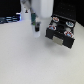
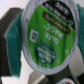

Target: Open the kcup holder, insert the kcup into the holder, and close the kcup holder

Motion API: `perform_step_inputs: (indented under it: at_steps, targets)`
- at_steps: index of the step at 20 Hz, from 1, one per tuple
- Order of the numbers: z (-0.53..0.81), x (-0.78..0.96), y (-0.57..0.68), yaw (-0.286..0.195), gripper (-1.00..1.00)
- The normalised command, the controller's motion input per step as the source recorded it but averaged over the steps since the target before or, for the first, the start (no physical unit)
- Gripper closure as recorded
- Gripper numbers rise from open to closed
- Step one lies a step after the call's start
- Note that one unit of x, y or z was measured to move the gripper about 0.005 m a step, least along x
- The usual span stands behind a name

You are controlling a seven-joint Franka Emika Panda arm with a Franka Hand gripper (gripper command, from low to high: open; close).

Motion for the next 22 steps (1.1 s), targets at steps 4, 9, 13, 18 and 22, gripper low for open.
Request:
perform_step_inputs:
  at_steps: [4,9,13,18,22]
  targets:
    - [0.47,-0.01,0.65,0.018,1.0]
    - [0.41,-0.01,0.65,0.012,1.0]
    - [0.34,-0.03,0.65,0.014,1.0]
    - [0.29,-0.02,0.64,0.024,1.0]
    - [0.12,-0.05,0.64,0.024,1.0]
